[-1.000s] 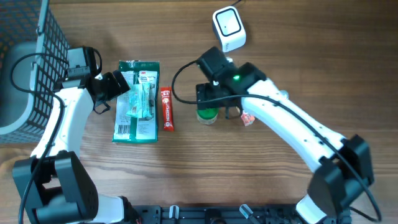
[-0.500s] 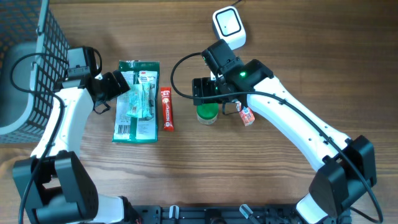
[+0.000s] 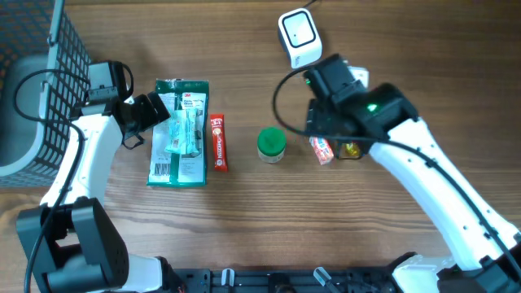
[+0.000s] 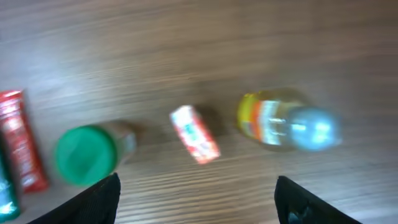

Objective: Scan the item barcode

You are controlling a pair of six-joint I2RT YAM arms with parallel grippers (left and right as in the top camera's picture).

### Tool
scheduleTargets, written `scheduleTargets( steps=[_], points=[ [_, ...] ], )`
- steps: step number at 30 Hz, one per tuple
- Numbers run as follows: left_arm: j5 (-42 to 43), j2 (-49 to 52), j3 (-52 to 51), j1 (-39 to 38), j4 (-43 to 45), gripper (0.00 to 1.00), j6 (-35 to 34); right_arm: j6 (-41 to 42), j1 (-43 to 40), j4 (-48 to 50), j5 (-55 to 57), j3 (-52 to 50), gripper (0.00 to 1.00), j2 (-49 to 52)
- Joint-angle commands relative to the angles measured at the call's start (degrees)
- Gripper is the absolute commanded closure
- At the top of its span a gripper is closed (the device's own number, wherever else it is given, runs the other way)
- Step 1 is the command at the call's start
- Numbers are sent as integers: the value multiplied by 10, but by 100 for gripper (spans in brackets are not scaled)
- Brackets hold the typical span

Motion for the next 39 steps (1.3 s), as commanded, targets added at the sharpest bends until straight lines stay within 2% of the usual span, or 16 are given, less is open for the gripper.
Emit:
scheduleTargets(
  steps=[1,8,12,22,39],
  points=[
    [5,-12,5,2,2,0,-3,25,-38,-13,37,0,20,3],
    [5,-12,5,2,1,0,-3,23,-97,-24,34,0,20,5],
    [5,-12,5,2,2,0,-3,-49,-115,-24,-12,-1,20,13],
    [5,-12,5,2,2,0,-3,-143,-123,-23,-15,-1,20,13],
    [5,-12,5,2,2,0,-3,-174,-137,-22,-28,-2,20,70]
  ],
)
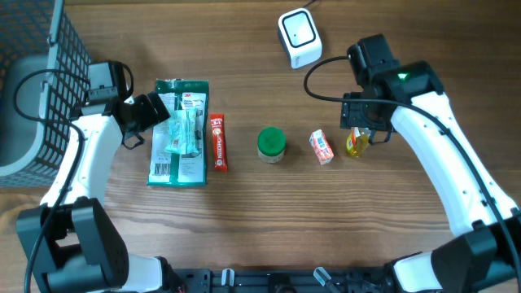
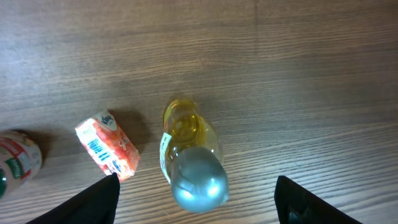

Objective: Scan the item barcode
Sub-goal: 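Lower the right gripper onto the Vim bottle and grasp it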

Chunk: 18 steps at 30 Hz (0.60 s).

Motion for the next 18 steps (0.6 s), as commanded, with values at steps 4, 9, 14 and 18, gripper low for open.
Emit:
scheduleTargets(
  steps=[4,9,14,18],
  points=[
    [5,-12,5,2,2,0,-3,-25,-1,1,-18,-2,20,32],
    [5,-12,5,2,2,0,-3,-30,-1,0,-21,-2,20,50],
    [5,-12,5,2,2,0,-3,-30,-2,-1,-24,-2,20,50],
    [5,-12,5,2,2,0,-3,-33,-3,-1,-24,-3,20,50]
  ],
)
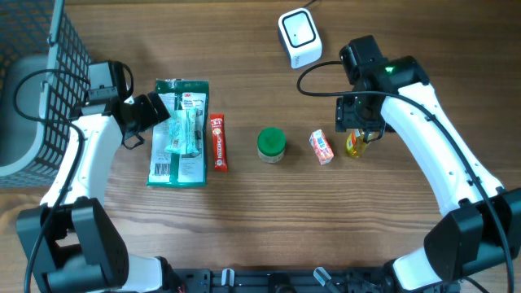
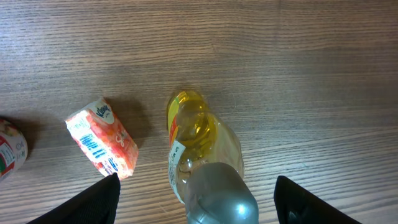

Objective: Scan the item barcode
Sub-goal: 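Lower the right gripper onto the Vim bottle and grasp it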

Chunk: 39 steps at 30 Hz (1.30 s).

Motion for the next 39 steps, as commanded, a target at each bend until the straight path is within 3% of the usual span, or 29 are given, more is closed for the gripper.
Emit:
scheduleTargets(
  steps=[1,9,13,26,39],
  points=[
    [5,-12,5,2,2,0,-3,-12,-3,-1,-5,-3,20,8],
    [5,-12,5,2,2,0,-3,-21,-3,33,-5,-55,20,8],
    [5,-12,5,2,2,0,-3,-21,-4,46,-5,-57,25,8],
    [5,-12,5,2,2,0,-3,-38,-10,47,-12,-58,25,8],
    [5,-12,5,2,2,0,-3,-67,-59,60,-95,-58,25,8]
  ],
)
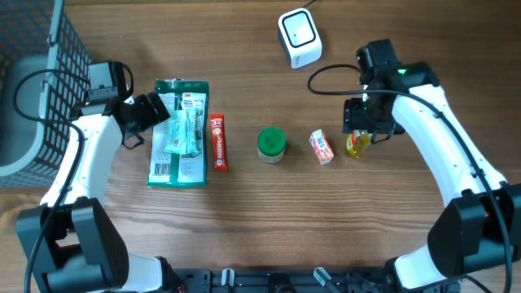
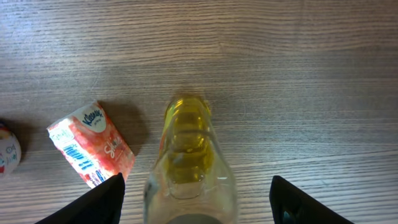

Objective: Scan the item barcode
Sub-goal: 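Lower the right gripper onto the Vim bottle and grasp it, then lift the Vim bottle with the right gripper toward the scanner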

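A small clear bottle of yellow liquid (image 2: pixel 189 155) stands on the wooden table, seen from above between my right gripper's fingers. My right gripper (image 2: pixel 196 208) is open, with one dark fingertip (image 2: pixel 99 199) to the bottle's left and the other to its right, neither touching it. From overhead, the right gripper (image 1: pixel 364 130) hangs over the bottle (image 1: pixel 353 146). The white barcode scanner (image 1: pixel 299 37) sits at the back of the table. My left gripper (image 1: pixel 146 112) rests at the left edge of a green packet (image 1: pixel 179 132); its jaws cannot be made out.
An orange tissue pack (image 2: pixel 90 152) lies just left of the bottle. Further left are a green-lidded jar (image 1: pixel 271 144) and a red tube (image 1: pixel 218 142). A black wire basket (image 1: pixel 41 73) fills the far left. The scanner's cable runs past the right arm.
My right gripper has come down closer round the bottle: the bottle fills more of the wrist view and its grey cap has dropped to the bottom edge. The left arm has not moved.
My open right gripper was first over the tissue pack and the bottle, near the green-lidded jar. Then it stood further right, above the bottle. It then sat closer over the bottle, and now its fingers flank it. No item has moved.
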You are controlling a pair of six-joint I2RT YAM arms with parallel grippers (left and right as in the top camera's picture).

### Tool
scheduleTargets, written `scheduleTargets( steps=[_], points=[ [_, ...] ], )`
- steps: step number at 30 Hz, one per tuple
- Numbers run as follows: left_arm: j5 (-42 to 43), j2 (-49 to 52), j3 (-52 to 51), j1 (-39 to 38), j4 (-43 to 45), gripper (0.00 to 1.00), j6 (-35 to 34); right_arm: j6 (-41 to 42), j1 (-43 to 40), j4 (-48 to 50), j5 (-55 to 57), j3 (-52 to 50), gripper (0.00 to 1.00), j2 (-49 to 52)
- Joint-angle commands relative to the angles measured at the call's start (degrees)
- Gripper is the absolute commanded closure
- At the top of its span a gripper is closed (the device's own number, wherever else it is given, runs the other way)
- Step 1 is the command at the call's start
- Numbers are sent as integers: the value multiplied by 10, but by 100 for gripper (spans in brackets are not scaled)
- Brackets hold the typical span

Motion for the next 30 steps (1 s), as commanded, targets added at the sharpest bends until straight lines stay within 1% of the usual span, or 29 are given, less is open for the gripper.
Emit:
scheduleTargets(
  steps=[1,4,8,9,15,16,20,22,23,24,28,30],
  points=[
    [5,-12,5,2,2,0,-3,-11,-1,0,-28,-6,25,6],
    [5,-12,5,2,2,0,-3,-10,-1,7,-28,-14,25,6],
    [5,-12,5,2,2,0,-3,-10,-1,39,-28,-52,26,6],
    [5,-12,5,2,2,0,-3,-10,-1,45,-28,-57,28,6],
    [5,-12,5,2,2,0,-3,-11,-1,54,-28,-59,31,6],
    [5,-12,5,2,2,0,-3,-11,-1,56,-28,-59,34,6],
    [5,-12,5,2,2,0,-3,-10,-1,56,-28,-59,42,6],
    [5,-12,5,2,2,0,-3,-9,-1,56,-28,-59,49,6],
    [5,-12,5,2,2,0,-3,-9,-1,57,-28,-59,50,6],
    [5,-12,5,2,2,0,-3,-5,-1,58,-28,-58,56,5],
    [5,-12,5,2,2,0,-3,-5,-2,55,-29,-50,57,-14],
    [5,-12,5,2,2,0,-3,-11,-4,50,-49,-38,61,-44]
  ],
)
